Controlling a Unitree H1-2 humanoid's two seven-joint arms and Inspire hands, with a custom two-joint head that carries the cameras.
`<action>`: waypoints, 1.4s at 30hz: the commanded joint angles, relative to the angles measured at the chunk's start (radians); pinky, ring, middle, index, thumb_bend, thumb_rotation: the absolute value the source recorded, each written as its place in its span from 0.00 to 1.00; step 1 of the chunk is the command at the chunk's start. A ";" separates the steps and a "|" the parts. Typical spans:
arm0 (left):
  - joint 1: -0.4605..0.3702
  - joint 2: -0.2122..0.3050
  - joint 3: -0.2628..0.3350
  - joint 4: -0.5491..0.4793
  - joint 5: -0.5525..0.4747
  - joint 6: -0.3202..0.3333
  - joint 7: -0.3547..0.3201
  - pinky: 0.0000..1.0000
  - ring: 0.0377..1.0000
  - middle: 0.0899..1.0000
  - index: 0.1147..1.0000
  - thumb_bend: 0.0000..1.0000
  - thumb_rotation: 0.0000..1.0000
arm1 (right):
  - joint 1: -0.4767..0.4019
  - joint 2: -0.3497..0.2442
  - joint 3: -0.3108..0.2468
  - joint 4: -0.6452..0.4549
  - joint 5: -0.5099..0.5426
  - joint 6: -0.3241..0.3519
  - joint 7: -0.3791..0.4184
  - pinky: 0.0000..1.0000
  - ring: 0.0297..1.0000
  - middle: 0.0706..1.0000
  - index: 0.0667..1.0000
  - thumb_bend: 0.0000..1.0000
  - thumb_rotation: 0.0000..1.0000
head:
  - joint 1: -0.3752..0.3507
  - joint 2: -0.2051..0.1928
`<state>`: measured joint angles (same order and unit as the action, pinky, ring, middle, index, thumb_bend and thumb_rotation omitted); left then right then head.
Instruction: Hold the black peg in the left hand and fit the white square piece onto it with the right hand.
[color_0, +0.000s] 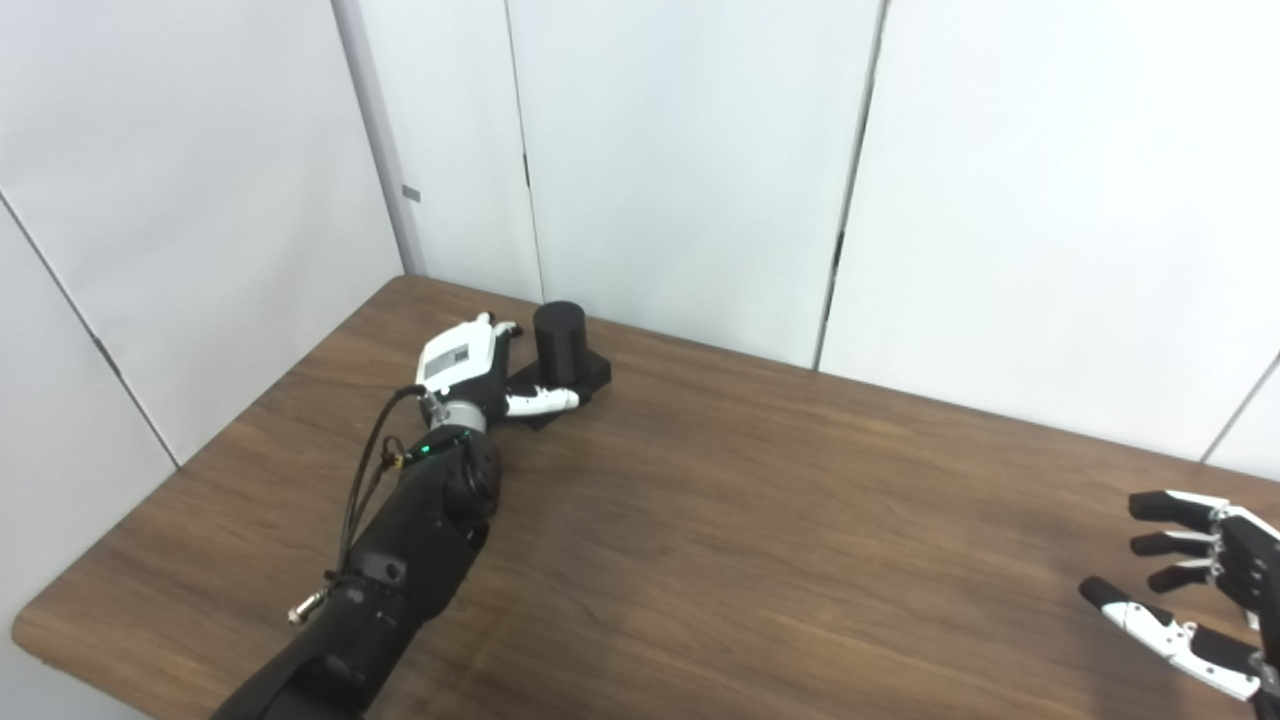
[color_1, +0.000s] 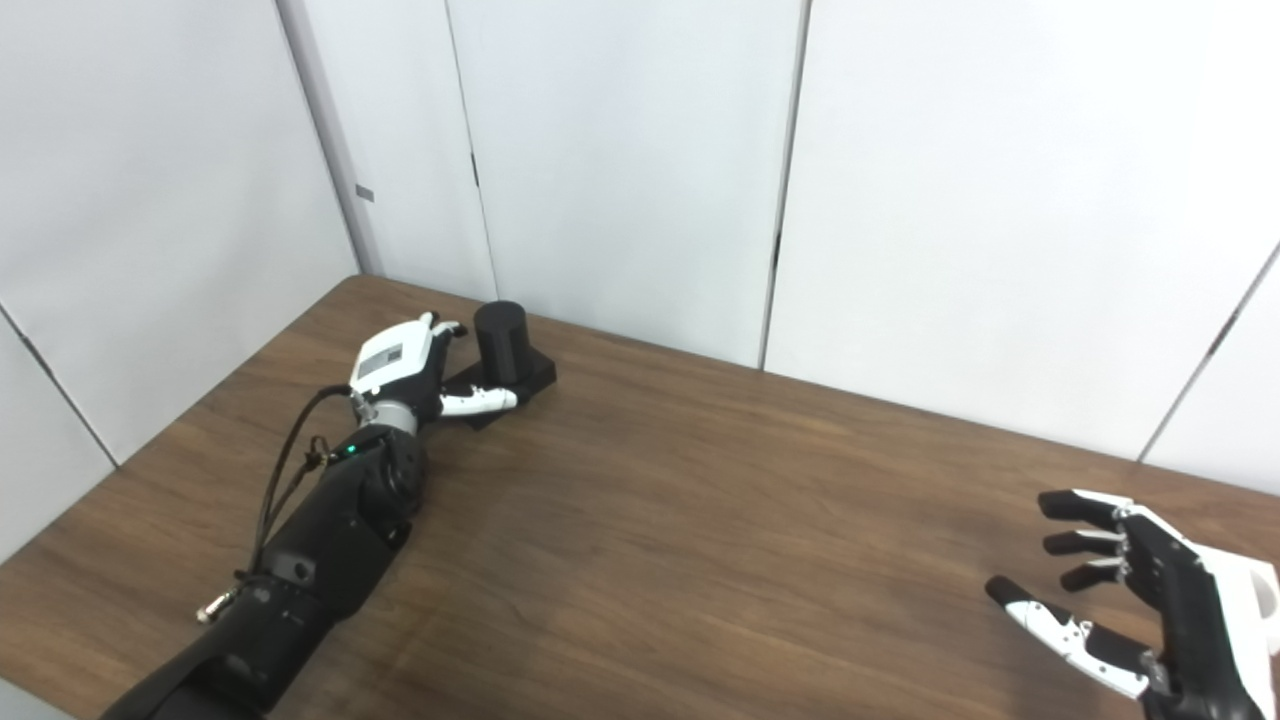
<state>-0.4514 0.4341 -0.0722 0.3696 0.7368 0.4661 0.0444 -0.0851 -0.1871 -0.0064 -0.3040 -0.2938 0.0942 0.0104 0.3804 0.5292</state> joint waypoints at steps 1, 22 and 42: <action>-0.041 0.016 0.003 -0.028 0.016 0.003 0.002 0.90 1.00 1.00 0.85 1.00 0.62 | -0.022 -0.001 -0.004 -0.037 0.002 -0.001 0.000 0.45 0.58 0.65 0.61 0.51 0.00 | 0.001 0.000; -0.081 0.035 0.031 0.084 0.052 0.003 -0.037 0.95 1.00 1.00 0.83 1.00 0.57 | -0.030 -0.016 -0.004 -0.028 0.037 0.002 0.007 0.42 0.55 0.64 0.45 0.50 0.11 | 0.001 -0.004; -0.043 0.073 -0.056 0.090 -0.019 -0.071 -0.057 0.85 0.98 0.94 0.62 0.86 0.29 | -0.023 -0.029 -0.005 -0.028 0.043 -0.009 0.013 0.41 0.55 0.65 0.45 0.50 0.11 | 0.002 0.016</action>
<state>-0.4759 0.4828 -0.1094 0.4730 0.7235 0.4270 0.0028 -0.0858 -0.2072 -0.0061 -0.3044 -0.2560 0.1253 0.0226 0.3819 0.5445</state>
